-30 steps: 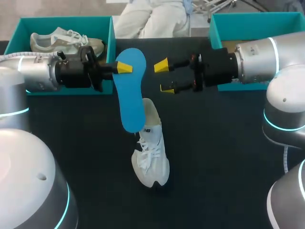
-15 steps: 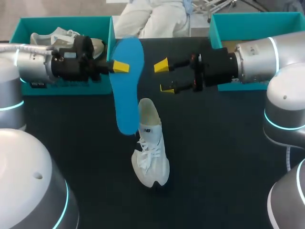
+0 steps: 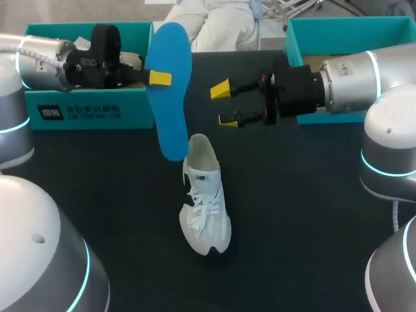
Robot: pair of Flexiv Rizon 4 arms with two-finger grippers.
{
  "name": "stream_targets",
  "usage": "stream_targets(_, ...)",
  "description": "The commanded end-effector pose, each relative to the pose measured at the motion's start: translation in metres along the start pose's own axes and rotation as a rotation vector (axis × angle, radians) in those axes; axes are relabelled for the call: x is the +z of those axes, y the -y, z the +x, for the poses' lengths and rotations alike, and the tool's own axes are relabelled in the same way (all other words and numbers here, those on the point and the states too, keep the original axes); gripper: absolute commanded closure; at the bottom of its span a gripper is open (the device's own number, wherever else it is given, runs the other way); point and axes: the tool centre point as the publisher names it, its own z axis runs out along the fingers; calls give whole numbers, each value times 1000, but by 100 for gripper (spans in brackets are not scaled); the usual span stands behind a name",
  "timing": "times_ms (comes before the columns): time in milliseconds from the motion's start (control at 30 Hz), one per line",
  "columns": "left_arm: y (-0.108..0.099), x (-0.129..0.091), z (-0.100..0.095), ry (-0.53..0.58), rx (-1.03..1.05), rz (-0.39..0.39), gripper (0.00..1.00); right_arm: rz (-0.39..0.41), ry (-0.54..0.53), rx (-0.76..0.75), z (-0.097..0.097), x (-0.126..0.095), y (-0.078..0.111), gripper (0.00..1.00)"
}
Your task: Take the shoe out of the shoebox, open the shoe tongue, remove and reinsert the insole, then place the shoe into the shoebox
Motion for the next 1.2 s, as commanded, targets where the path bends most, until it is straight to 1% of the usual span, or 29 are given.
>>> stream_targets(33, 3, -3, 0, 97, 843, -3, 100, -2, 2, 1, 0, 3, 0, 0)
stream_targets(133, 4, -5, -7, 110, 1073, -16, 100, -2, 2, 1, 0, 3, 0, 0)
stream_targets(267, 6, -7, -9, 94, 1223, 44, 100, -2, 2, 1, 0, 3, 0, 0)
stream_targets(300, 7, -8, -8, 76, 1250, 47, 100, -2, 2, 1, 0, 3, 0, 0)
stream_targets(367, 7, -8, -6, 80, 1284, 63, 100, -2, 2, 1, 0, 3, 0, 0)
stream_targets(400, 7, -8, -6, 87, 1287, 54, 100, -2, 2, 1, 0, 3, 0, 0)
stream_targets(967, 7, -8, -6, 87, 1287, 54, 100, -2, 2, 1, 0, 3, 0, 0)
stream_targets(1000, 6, -11, -8, 100, 1351, 84, 100, -2, 2, 1, 0, 3, 0, 0)
stream_targets(1033, 5, -11, -10, 91, 1411, 82, 100, -2, 2, 1, 0, 3, 0, 0)
stream_targets(1067, 4, -13, -11, 97, 1467, 113, 100, -2, 2, 1, 0, 3, 0, 0)
stream_targets(1100, 5, -15, -14, 111, 1557, 89, 100, -2, 2, 1, 0, 3, 0, 0)
stream_targets(1133, 3, -15, -17, 112, 1591, 78, 100, -2, 2, 1, 0, 3, 0, 0)
stream_targets(1167, 4, -15, -18, 126, 1617, 89, 100, -2, 2, 1, 0, 3, 0, 0)
stream_targets(1200, 5, -15, -18, 133, 1665, 84, 100, -2, 2, 1, 0, 3, 0, 0)
